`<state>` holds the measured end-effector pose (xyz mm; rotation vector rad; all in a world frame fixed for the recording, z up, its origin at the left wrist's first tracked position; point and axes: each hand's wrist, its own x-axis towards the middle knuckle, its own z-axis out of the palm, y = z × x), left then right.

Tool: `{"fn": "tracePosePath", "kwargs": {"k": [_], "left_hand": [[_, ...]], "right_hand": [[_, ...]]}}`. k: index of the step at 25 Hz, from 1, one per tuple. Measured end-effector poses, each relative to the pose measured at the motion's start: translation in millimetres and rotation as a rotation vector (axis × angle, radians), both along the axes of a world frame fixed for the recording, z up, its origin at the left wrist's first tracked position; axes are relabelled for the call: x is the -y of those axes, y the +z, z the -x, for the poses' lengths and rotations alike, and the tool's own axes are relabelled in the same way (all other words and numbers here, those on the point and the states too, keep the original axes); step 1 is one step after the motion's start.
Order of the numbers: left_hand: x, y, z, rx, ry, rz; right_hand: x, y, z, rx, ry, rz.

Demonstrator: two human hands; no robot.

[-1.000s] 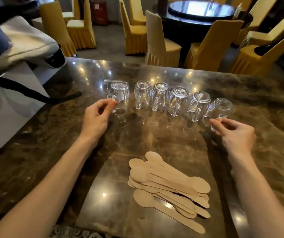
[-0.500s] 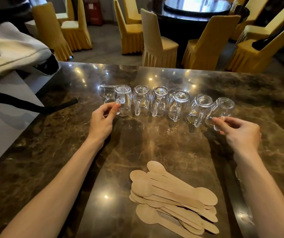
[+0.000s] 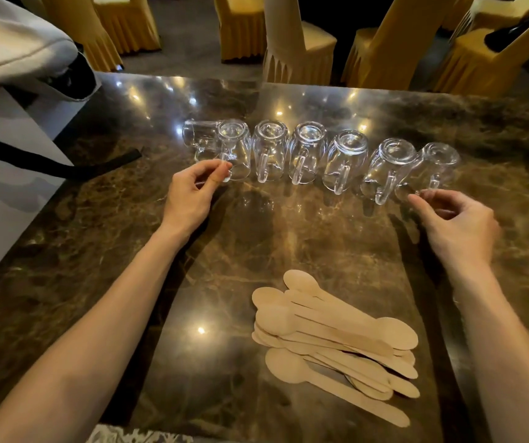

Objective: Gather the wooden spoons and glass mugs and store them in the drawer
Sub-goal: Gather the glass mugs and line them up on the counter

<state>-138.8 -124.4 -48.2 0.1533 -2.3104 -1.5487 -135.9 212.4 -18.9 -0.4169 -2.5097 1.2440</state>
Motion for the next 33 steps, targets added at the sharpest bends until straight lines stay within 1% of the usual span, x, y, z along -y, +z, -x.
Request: {"fn": "tracePosePath", "kwargs": {"k": [4,5,6,7,9,10,12,14,18,20,23,25,27,30,31,33], "left_hand": [[14.1,-0.5,-0.6,0.037,-0.057,0.081],[19.0,-0.7,-1.1,0.031,-0.04,0.109],[24.1,-1.4,-2.0,0.008,0.001,0.166],[28.7,-2.0,-1.3,-0.019,0.047,0.263],[36.5,-3.5,2.1,-0.007,0.092,0.517],[38.7,-4.0,3.2,0.032,0.084,0.641],[39.4,-1.8,4.6,0.085,0.041,0.819],[36.6,4.7,9.7,0.089,0.019,0.907],[28.1,13.2,23.8,0.116,0.042,0.967],[26.4,16.3,30.5,0.156,0.014,1.0],[22.3,24.5,38.4,0.148,-0.043,1.054],[21.7,30.9,42.3,0.176,-0.059,1.04],[21.2,34.5,44.1,0.205,-0.04,1.031],[25.3,35.5,45.6,0.177,-0.005,1.075],[27.5,35.4,45.3,0.168,0.016,1.044],[32.1,34.9,44.5,0.156,0.067,0.91]], "right_hand": [[12.0,-2.9,-22.0,-0.04,-0.098,-0.077],[18.1,-3.3,-29.9,-0.072,-0.085,-0.113],[26.2,-4.3,-38.1,-0.099,-0.014,-0.171],[35.8,-5.8,-43.6,-0.101,0.11,-0.237],[55.7,-12.0,-48.0,-0.02,0.386,-0.391],[63.8,-17.1,-47.5,0.025,0.477,-0.486],[75.0,-26.2,-44.7,0.087,0.554,-0.646],[82.2,-34.8,-42.8,0.11,0.545,-0.695],[84.9,-47.3,-43.7,0.089,0.509,-0.719],[83.6,-48.6,-44.1,0.079,0.507,-0.723],[83.7,-47.6,-43.2,0.075,0.506,-0.728],[84.6,-48.3,-43.1,0.085,0.508,-0.721],[83.8,-47.9,-43.1,0.09,0.507,-0.716],[84.2,-46.6,-44.3,0.102,0.511,-0.707],[84.6,-46.2,-44.1,0.1,0.514,-0.705],[84.8,-45.8,-44.0,0.093,0.513,-0.709]]}}
